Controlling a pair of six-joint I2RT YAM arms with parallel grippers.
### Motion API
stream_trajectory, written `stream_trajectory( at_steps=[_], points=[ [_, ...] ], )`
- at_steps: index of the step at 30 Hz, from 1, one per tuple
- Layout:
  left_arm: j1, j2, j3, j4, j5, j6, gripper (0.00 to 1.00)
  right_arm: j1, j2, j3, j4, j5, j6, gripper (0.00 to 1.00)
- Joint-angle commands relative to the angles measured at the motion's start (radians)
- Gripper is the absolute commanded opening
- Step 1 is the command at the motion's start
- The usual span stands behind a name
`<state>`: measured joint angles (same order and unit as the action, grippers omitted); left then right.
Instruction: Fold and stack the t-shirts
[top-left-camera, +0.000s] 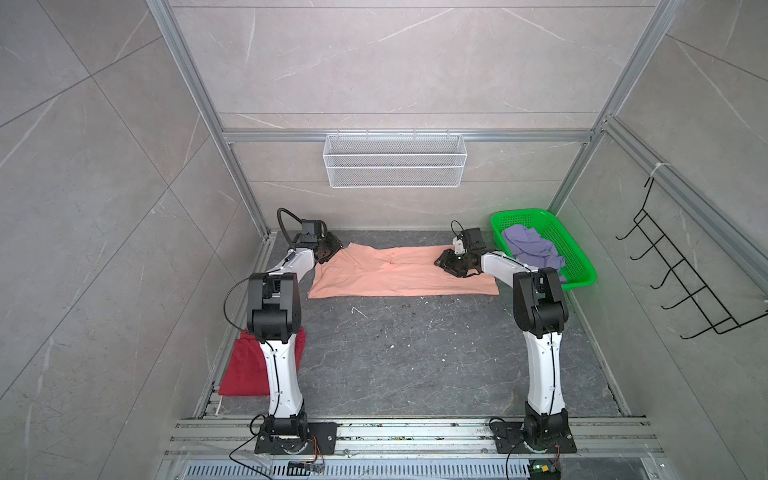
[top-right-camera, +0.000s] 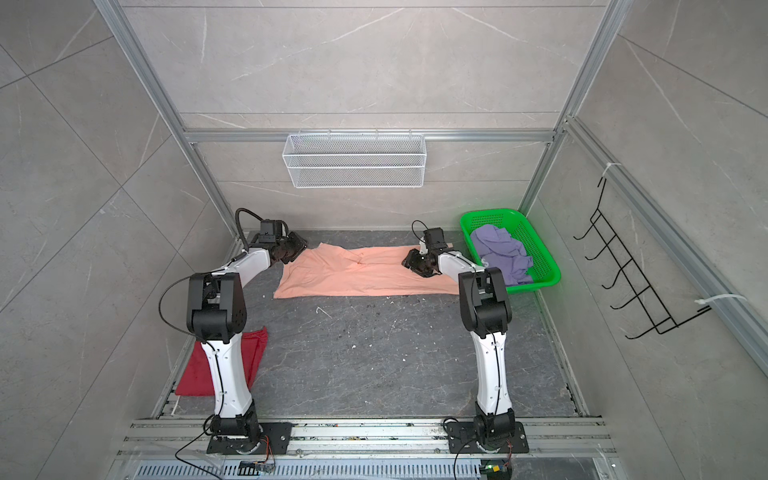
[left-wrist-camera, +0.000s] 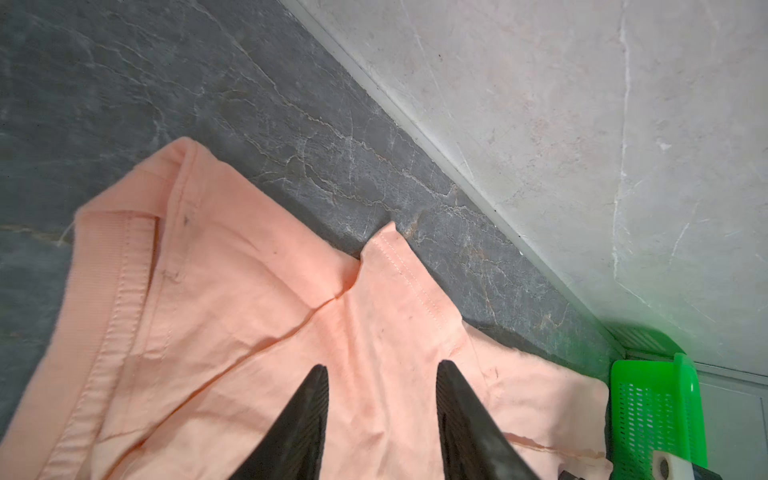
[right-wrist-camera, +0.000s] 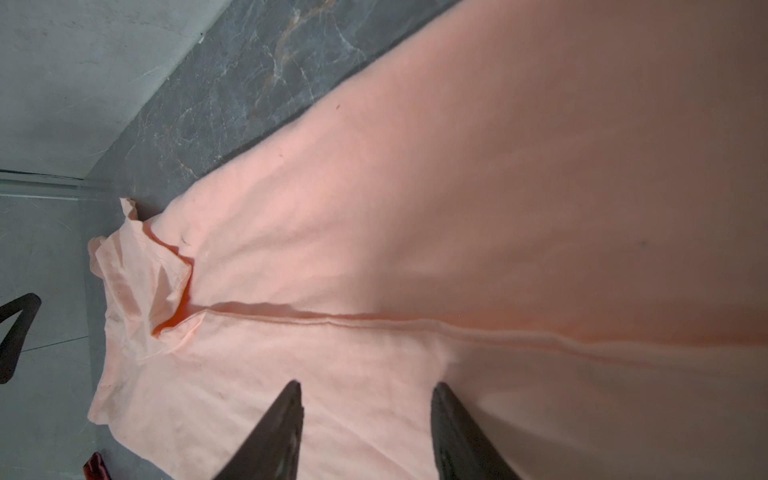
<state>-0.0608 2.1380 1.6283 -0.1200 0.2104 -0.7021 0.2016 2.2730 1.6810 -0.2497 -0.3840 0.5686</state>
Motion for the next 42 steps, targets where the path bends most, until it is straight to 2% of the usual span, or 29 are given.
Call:
stream_trajectory(
  at_steps=[1,4,8,13,25,31,37,42],
  points=[
    [0.003,-0.047,-0.031,-0.052,-0.020,0.122,0.47,0.004,-0.058,-0.032,0.014,-0.010,0.013,0.52],
    [0.008,-0.050,-0.043,-0.097,-0.034,0.197,0.47,0.004,-0.070,-0.051,0.018,-0.011,0.012,0.52],
    [0.034,-0.034,-0.042,-0.125,-0.021,0.233,0.47,0.005,-0.080,-0.073,0.030,-0.016,0.018,0.52],
    [0.040,-0.043,-0.056,-0.205,-0.120,0.264,0.47,0.005,-0.095,-0.096,0.038,-0.012,0.021,0.52],
    [0.039,-0.180,-0.314,-0.178,-0.188,0.260,0.46,0.006,-0.083,-0.105,0.040,-0.001,0.021,0.52],
    [0.039,-0.303,-0.441,-0.148,-0.247,0.260,0.46,0.006,-0.083,-0.112,0.035,0.002,0.013,0.52],
    [0.059,-0.348,-0.475,-0.131,-0.245,0.276,0.44,0.006,-0.082,-0.124,0.047,0.000,0.018,0.52],
    [0.097,-0.295,-0.454,-0.106,-0.136,0.306,0.44,0.006,-0.084,-0.127,0.046,-0.001,0.014,0.52]
  ],
)
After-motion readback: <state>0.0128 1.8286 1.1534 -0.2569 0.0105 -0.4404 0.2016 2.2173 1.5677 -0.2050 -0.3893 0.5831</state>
